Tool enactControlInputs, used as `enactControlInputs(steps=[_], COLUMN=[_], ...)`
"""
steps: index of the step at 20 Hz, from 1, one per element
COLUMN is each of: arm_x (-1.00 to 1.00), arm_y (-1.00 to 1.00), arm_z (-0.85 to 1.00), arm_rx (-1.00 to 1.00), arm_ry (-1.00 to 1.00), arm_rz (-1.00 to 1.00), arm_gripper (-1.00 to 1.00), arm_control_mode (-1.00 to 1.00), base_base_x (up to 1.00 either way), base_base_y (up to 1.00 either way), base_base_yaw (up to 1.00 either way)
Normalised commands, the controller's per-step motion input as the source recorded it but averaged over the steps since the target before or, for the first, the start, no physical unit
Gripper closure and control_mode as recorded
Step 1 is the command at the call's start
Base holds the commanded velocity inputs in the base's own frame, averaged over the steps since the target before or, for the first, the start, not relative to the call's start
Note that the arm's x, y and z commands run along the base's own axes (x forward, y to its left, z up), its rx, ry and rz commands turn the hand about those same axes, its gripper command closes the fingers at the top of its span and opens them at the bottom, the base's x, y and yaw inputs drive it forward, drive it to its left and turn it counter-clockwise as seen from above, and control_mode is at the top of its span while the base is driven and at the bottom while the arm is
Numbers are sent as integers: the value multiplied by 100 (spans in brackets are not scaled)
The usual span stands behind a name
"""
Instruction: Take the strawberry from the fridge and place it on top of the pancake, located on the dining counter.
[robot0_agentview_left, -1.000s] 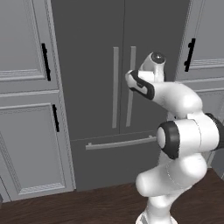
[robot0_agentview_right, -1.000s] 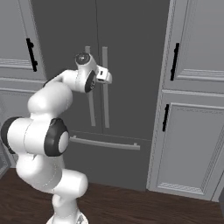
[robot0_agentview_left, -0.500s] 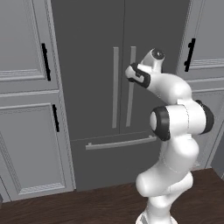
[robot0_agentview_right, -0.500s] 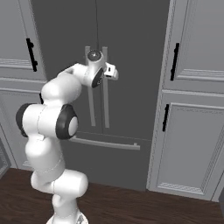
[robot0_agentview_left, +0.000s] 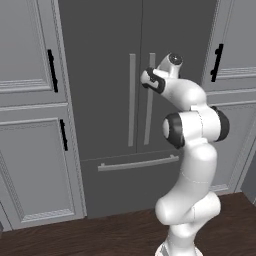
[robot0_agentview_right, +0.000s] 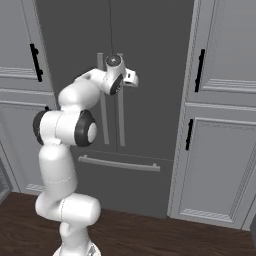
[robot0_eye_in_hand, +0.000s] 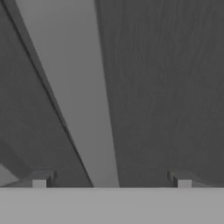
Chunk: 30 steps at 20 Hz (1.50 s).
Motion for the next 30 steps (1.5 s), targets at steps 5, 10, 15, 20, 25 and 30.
enactControlInputs(steps=[5, 10, 15, 20, 25, 30], arm_x=[36, 36, 47, 37, 37, 33], arm_y=[2, 15, 2, 7, 5, 0], arm_z=[-9, -5, -1, -2, -3, 0], arm_rx=[0, 0, 0, 0, -1, 0], arm_ry=[-9, -7, -1, -3, -12, -7], arm_rz=[0, 0, 0, 0, 0, 0], arm_gripper=[-100, -100, -100, -100, -100, -100], arm_control_mode=[-100, -100, -100, -100, -100, -100], base_base_x=[0, 0, 0, 0, 0, 0], base_base_y=[0, 0, 0, 0, 0, 0], base_base_yaw=[0, 0, 0, 0, 0, 0])
